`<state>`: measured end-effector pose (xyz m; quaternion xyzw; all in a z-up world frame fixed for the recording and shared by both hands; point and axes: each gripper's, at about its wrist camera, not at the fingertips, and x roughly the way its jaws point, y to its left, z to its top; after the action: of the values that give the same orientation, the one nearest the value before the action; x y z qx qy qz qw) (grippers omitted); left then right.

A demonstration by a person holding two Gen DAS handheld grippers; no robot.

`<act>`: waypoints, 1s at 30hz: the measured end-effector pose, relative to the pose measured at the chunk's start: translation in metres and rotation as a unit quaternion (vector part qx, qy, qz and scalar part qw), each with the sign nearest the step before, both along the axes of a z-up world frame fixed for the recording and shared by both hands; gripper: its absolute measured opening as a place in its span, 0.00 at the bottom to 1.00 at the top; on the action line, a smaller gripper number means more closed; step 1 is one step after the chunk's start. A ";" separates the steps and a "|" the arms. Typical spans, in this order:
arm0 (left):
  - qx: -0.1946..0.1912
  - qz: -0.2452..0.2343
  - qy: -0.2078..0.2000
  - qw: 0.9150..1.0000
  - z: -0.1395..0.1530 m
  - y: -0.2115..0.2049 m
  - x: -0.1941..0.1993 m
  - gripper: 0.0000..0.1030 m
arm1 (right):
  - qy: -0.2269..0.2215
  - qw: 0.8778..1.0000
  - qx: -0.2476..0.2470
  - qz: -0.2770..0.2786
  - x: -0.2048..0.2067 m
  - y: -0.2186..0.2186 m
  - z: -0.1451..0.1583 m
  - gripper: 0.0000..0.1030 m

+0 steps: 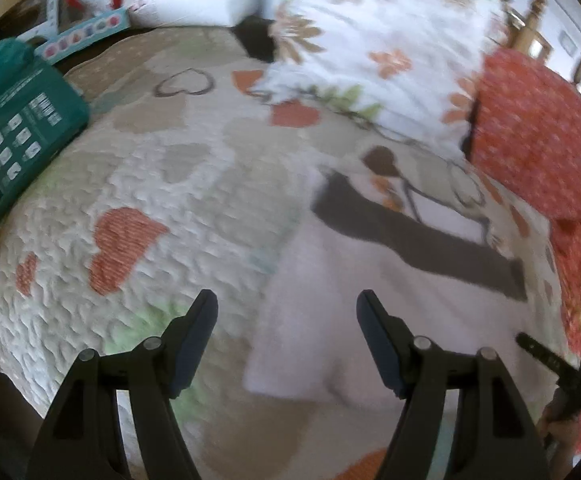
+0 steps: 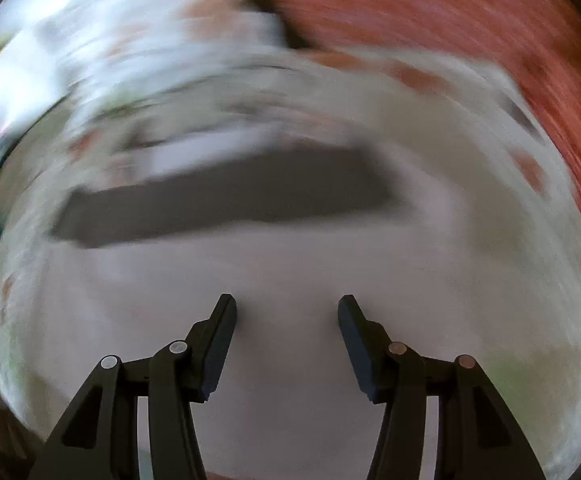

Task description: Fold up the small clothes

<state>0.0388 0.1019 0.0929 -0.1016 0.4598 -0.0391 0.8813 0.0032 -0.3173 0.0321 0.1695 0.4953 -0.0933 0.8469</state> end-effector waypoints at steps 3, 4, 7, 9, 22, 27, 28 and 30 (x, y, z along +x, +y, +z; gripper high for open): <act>0.026 -0.010 -0.018 0.999 0.004 -0.024 -0.020 0.74 | -0.009 0.997 0.016 -0.081 -0.039 -0.050 0.003 0.58; 0.034 -0.009 -0.025 0.999 0.004 -0.031 -0.029 0.75 | -0.016 0.995 0.029 -0.093 -0.046 -0.057 0.007 0.58; 0.052 -0.013 -0.029 0.998 -0.005 -0.054 -0.047 0.79 | -0.054 0.992 0.046 -0.108 -0.065 -0.063 0.025 0.58; 0.066 -0.033 -0.027 0.997 -0.011 -0.069 -0.048 0.79 | -0.081 0.991 0.030 -0.098 -0.073 -0.051 0.039 0.59; 0.177 -0.094 -0.049 0.978 -0.038 -0.125 -0.034 0.79 | -0.073 0.996 -0.041 -0.012 -0.042 0.018 0.023 0.61; 0.159 -0.105 -0.024 0.981 -0.050 -0.125 -0.030 0.79 | -0.064 0.995 -0.072 0.022 -0.030 0.038 0.015 0.63; 0.155 -0.105 -0.019 0.982 -0.051 -0.124 -0.029 0.79 | -0.063 0.995 -0.078 0.025 -0.029 0.041 0.014 0.64; 0.144 -0.102 -0.011 0.984 -0.053 -0.120 -0.028 0.79 | -0.061 0.993 -0.092 0.032 -0.028 0.046 0.013 0.65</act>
<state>0.0108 -0.0185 0.0396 0.0743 0.4589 -0.0632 0.8831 -0.0248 -0.2717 0.0448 0.0809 0.4369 -0.1007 0.8902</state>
